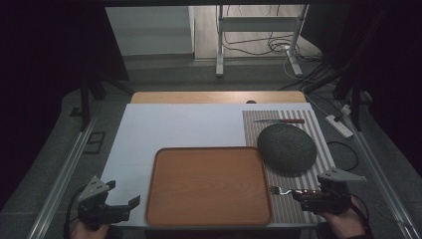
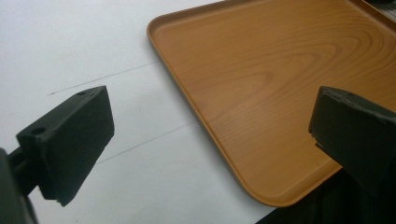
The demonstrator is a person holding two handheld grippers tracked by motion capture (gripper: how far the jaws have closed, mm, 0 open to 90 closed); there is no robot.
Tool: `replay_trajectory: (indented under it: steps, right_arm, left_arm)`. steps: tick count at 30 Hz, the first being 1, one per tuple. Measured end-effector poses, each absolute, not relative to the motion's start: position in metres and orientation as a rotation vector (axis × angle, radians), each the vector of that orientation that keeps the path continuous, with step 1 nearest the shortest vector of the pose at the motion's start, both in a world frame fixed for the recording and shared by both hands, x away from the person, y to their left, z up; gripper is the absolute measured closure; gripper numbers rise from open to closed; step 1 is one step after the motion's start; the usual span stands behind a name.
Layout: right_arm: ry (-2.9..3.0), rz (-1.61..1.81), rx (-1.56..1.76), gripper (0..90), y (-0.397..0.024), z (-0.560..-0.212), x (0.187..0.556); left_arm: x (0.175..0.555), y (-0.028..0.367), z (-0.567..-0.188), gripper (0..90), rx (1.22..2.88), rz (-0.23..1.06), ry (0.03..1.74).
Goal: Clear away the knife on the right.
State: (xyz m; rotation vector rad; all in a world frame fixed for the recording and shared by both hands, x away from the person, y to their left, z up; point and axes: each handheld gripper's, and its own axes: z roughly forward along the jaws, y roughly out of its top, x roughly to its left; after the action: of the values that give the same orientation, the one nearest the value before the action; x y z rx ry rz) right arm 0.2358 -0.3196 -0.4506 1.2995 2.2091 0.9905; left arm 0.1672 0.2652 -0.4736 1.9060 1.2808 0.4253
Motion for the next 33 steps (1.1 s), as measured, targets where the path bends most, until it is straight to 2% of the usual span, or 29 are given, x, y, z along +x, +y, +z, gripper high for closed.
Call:
replay_trajectory:
  steps: [18, 33]
  right_arm:
    - [2.240, 1.045, 1.244, 0.0, -0.316, -0.446, 0.249]
    - [2.257, 1.030, 1.230, 0.0, -0.310, -0.442, 0.275]
  left_arm:
    - [0.169, 0.266, -0.474, 1.4, 1.899, 0.411, 1.282]
    - [0.169, 0.266, -0.474, 1.3, 1.899, 0.409, 1.290]
